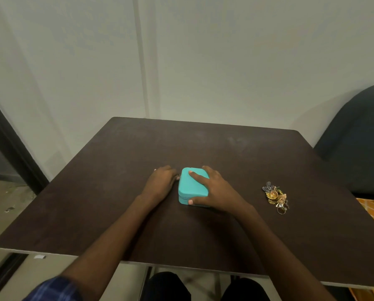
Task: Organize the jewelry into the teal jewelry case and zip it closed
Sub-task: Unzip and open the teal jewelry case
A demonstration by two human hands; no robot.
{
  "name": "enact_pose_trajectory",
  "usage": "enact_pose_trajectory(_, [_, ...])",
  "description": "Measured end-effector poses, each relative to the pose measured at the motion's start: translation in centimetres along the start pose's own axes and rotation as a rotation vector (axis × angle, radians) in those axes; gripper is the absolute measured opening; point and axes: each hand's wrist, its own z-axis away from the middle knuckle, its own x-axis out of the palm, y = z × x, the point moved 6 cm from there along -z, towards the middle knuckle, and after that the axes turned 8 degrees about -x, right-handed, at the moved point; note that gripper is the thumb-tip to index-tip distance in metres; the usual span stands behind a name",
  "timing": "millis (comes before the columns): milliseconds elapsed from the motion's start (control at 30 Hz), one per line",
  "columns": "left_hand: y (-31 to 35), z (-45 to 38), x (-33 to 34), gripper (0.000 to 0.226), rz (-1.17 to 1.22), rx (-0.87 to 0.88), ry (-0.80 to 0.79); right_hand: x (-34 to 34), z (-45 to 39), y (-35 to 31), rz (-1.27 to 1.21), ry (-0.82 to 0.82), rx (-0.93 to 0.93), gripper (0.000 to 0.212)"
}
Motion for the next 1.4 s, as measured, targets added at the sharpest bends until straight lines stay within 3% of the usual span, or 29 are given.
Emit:
enact_pose_trajectory(333, [0.5, -2.4, 0.6, 0.027, -0.104, 0.03, -0.001, 0.2, -0.2, 0.3, -0.041, -0.04, 0.014, 0.088])
enact_pose_trajectory(467, [1.0, -0.7, 0.3, 0.061, 0.116, 0.242, -0.195, 0.1, 0.7, 0.7, -0.217, 0.022, 0.047, 0.11])
enact_pose_trajectory(567, [1.0, 0.9, 0.1, 0.085, 0.005, 0.279, -0.387, 0.4, 2.4, 1.3, -0.392, 0.154, 0.133, 0.12])
enact_pose_trajectory(667, [1.1, 1.5, 0.0, 0.098, -0.077, 0.233, -0.482, 1.0, 3.7, 1.5, -0.489, 0.224, 0.184, 0.113])
enact_pose_trajectory(867, [1.5, 1.3, -0.6, 0.082, -0.123, 0.249, -0.452, 0.7, 4.2, 1.2, -0.532, 0.302, 0.176, 0.094])
enact_pose_trajectory(1000, [2.2, -0.2, -2.5, 0.071, 0.117, 0.184, -0.385, 1.0, 4.4, 1.3, -0.516, 0.372, 0.14, 0.071])
enact_pose_trajectory(1133, [2.7, -2.5, -3.4, 0.049, 0.288, 0.061, -0.285, 1.2, 4.4, 1.5, -0.477, 0.368, 0.147, 0.071])
enact_pose_trajectory(1233, [2.7, -3.6, -3.1, 0.05, 0.477, -0.047, -0.269, 1.4, 4.2, 1.5, -0.44, 0.366, 0.144, 0.07])
enact_pose_trajectory(1400, [2.5, -4.9, -1.6, 0.058, 0.593, -0.141, -0.216, 1.6, 4.2, 1.8, -0.432, 0.38, 0.158, 0.068])
